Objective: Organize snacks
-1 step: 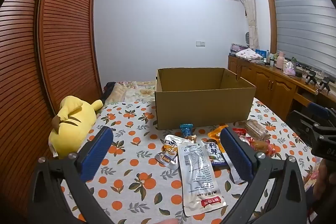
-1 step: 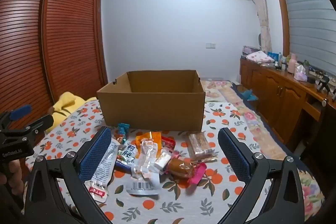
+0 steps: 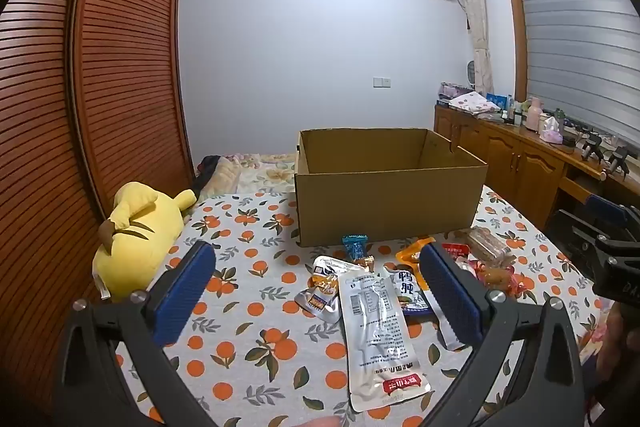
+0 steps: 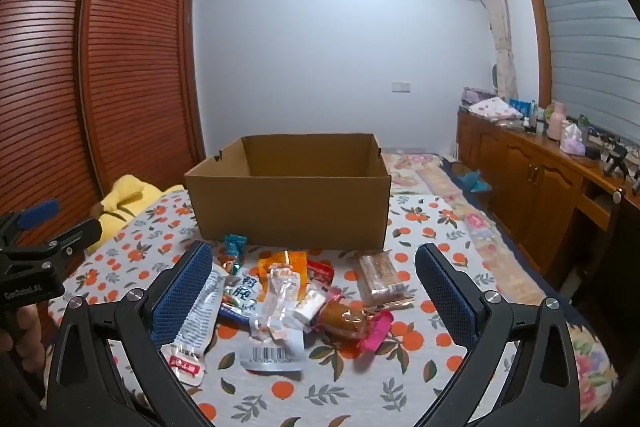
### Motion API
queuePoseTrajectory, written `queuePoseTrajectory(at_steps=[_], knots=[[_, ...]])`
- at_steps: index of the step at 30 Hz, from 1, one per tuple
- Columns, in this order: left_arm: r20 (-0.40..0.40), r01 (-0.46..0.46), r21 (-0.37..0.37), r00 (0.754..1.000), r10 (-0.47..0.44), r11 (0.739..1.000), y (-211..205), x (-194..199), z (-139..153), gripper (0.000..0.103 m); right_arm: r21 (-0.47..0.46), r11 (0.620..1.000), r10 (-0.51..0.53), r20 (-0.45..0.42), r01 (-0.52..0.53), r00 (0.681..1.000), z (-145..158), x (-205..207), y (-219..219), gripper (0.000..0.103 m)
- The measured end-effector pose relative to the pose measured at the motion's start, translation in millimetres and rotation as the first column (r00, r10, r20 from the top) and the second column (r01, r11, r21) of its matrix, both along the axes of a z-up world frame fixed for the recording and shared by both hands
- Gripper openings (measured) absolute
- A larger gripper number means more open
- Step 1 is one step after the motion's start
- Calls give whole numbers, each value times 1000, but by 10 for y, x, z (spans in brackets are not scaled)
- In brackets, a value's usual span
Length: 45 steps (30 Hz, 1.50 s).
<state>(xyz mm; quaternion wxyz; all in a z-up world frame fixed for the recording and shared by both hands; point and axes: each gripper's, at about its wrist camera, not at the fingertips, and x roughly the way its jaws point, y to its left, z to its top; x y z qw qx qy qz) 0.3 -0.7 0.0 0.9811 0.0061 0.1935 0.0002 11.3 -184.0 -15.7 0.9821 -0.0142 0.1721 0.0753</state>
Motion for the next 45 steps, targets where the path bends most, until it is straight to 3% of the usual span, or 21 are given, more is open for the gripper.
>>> queuePoseTrajectory(at_steps=[45], knots=[[-9, 7, -3, 1000, -7, 1000, 16, -26, -27, 103, 4, 1000, -11, -6, 11, 1000, 14, -8, -92, 103]])
